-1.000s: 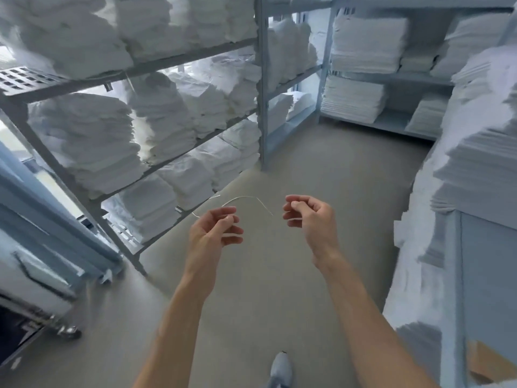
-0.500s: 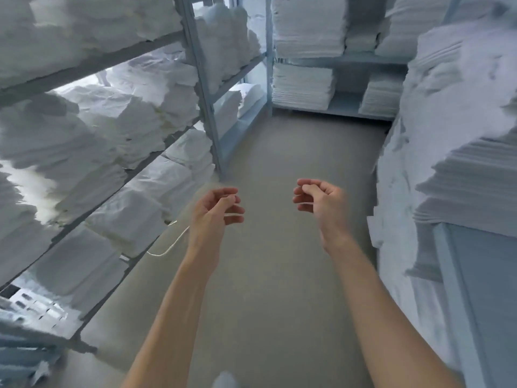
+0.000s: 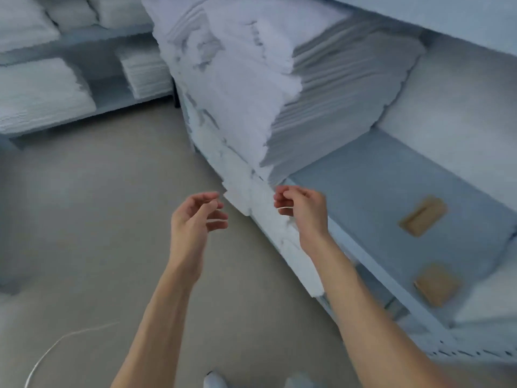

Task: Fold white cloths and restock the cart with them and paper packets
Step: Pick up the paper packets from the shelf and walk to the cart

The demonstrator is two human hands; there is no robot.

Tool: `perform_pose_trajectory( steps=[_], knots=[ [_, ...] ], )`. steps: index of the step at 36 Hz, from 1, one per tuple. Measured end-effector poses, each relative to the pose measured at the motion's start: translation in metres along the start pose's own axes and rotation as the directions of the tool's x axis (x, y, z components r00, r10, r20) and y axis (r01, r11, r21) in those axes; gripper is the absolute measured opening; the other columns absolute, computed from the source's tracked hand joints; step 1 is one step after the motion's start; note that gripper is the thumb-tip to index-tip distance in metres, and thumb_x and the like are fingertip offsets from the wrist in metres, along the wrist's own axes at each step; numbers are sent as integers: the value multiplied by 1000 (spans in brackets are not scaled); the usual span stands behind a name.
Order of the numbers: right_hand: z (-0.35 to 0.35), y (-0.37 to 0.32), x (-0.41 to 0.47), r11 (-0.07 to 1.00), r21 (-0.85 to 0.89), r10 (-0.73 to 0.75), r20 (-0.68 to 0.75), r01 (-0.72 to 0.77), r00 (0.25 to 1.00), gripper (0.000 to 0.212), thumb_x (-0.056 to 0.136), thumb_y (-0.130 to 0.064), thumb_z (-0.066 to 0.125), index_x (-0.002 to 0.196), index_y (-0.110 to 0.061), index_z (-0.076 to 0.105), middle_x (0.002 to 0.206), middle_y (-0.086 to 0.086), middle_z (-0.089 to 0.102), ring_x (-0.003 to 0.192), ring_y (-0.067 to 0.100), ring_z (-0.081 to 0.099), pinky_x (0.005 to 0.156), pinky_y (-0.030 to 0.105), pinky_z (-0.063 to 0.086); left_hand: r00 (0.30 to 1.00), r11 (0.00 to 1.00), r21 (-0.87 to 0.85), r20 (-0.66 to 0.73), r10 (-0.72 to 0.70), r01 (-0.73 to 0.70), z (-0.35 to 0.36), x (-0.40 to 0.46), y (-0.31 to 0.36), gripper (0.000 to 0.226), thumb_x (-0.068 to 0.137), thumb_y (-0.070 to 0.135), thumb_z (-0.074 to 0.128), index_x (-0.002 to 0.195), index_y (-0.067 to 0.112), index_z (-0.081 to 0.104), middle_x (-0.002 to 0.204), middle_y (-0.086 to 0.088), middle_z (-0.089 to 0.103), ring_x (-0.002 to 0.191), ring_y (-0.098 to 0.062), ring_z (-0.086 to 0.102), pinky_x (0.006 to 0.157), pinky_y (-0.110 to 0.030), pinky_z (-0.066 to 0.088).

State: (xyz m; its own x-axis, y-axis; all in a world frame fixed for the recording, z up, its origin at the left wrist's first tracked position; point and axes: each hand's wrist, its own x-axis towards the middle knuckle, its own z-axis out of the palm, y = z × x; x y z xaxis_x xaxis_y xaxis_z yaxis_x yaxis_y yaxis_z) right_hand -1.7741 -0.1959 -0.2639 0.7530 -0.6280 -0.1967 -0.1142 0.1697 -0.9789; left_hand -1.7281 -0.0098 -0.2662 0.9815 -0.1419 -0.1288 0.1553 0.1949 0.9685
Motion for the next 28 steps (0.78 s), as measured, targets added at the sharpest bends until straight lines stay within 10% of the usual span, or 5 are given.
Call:
perform_pose_trajectory(
  steps=[13,28],
  knots=[
    [-134,3,19,994,104,44,-540,15,841,31,83,4,49,68,-9,73,61,5,69,55,14,62,53,20,49,828,969,167,504,-245,184,170,18,-40,16,93,-1,55,100,7,67,84,-6,67,72,-21,66,67,-33,57],
    [-282,20,102,964,268,191,-688,0,700,29,84,7,45,80,-5,71,71,10,70,60,17,63,54,22,52,640,901,416,661,-392,123,363,29,-116,19,94,-1,49,104,2,66,87,-14,66,69,-25,67,66,-35,59]
  ],
)
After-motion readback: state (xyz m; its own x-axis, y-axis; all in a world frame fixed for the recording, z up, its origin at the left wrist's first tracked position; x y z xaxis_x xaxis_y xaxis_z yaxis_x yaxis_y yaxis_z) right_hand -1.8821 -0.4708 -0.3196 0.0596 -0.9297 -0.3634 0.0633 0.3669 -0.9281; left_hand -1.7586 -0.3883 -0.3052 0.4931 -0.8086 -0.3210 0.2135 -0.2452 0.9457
